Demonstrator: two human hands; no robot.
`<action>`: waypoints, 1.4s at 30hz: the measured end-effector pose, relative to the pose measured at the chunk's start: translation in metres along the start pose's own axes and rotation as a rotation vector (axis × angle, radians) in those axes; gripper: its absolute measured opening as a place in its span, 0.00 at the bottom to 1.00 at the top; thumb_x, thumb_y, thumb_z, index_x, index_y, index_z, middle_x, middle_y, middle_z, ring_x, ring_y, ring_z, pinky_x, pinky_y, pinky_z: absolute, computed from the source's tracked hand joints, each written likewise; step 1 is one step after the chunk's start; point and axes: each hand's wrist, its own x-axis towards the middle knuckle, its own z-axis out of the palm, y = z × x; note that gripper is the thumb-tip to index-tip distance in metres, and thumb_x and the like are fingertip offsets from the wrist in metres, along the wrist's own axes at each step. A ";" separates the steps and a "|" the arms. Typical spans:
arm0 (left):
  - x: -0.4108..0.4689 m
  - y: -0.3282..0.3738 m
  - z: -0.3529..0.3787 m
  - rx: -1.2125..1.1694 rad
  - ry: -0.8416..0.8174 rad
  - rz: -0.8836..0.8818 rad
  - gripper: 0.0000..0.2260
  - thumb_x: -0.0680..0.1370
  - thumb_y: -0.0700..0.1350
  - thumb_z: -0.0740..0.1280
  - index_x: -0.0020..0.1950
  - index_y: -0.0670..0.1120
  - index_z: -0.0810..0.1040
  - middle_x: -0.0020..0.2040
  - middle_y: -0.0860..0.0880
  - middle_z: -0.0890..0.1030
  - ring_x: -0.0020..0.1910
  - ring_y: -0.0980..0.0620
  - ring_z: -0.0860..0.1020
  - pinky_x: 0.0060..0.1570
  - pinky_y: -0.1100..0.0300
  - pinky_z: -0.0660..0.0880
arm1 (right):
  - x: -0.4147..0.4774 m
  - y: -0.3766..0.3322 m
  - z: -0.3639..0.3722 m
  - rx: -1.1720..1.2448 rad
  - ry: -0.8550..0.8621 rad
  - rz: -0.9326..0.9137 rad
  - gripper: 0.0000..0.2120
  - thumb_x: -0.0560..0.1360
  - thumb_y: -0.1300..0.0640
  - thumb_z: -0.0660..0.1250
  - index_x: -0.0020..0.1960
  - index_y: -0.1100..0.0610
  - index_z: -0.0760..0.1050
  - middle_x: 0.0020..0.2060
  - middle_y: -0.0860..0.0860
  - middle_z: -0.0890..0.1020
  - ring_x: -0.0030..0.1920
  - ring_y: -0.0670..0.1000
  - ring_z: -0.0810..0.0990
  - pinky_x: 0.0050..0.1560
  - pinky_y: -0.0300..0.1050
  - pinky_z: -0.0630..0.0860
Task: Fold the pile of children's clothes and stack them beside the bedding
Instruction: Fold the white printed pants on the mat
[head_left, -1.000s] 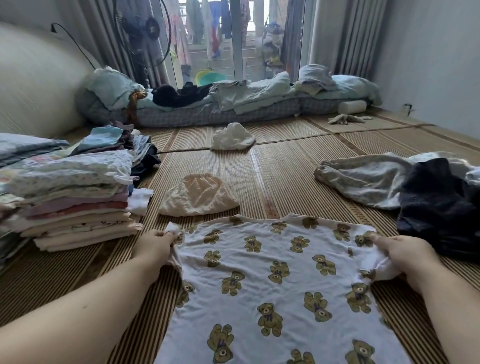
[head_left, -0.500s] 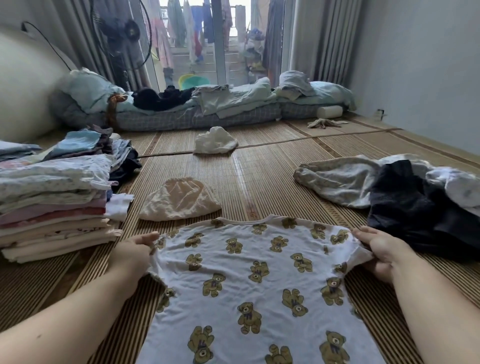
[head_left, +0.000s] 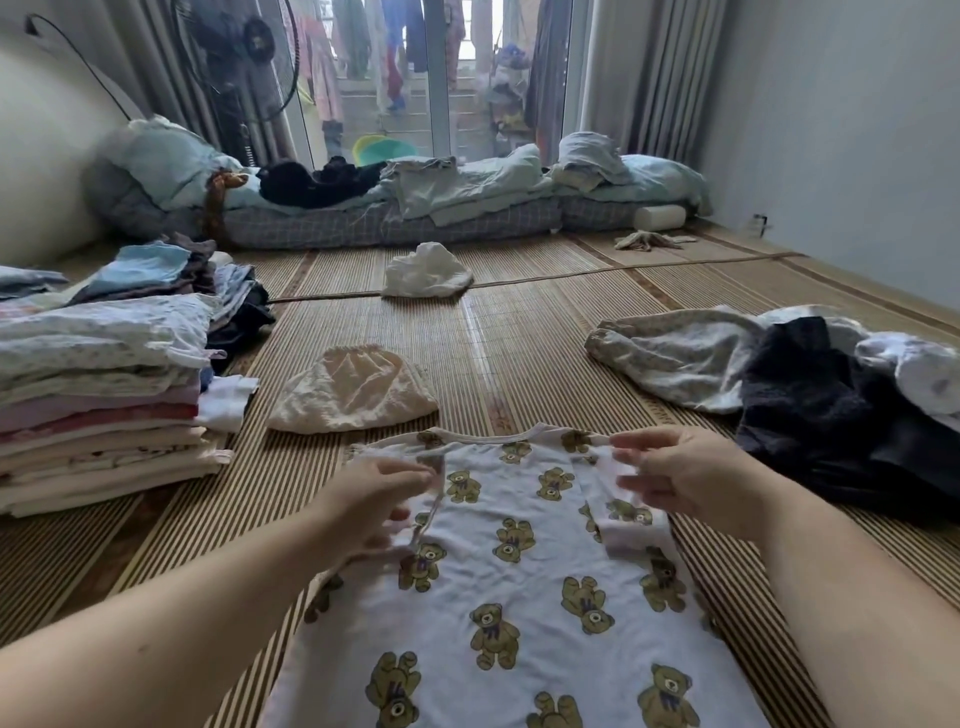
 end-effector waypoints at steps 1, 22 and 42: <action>0.006 -0.004 -0.001 0.060 0.098 0.080 0.05 0.77 0.46 0.67 0.46 0.54 0.83 0.45 0.49 0.83 0.42 0.50 0.80 0.31 0.59 0.74 | 0.004 0.001 0.003 -0.025 0.082 -0.052 0.12 0.77 0.69 0.62 0.52 0.57 0.80 0.50 0.54 0.84 0.51 0.55 0.83 0.55 0.52 0.80; 0.104 0.000 -0.051 0.757 0.012 -0.217 0.21 0.68 0.50 0.78 0.56 0.43 0.80 0.53 0.45 0.80 0.52 0.47 0.79 0.56 0.53 0.76 | 0.085 -0.009 0.004 -1.028 0.052 0.058 0.16 0.65 0.48 0.78 0.48 0.54 0.81 0.43 0.51 0.83 0.40 0.49 0.81 0.37 0.43 0.77; 0.022 0.009 -0.072 0.688 0.407 0.698 0.14 0.69 0.39 0.75 0.34 0.52 0.72 0.28 0.59 0.72 0.26 0.58 0.72 0.25 0.70 0.63 | -0.011 -0.021 -0.013 -0.839 0.420 -0.701 0.03 0.74 0.54 0.70 0.41 0.50 0.79 0.31 0.42 0.78 0.32 0.41 0.76 0.29 0.34 0.67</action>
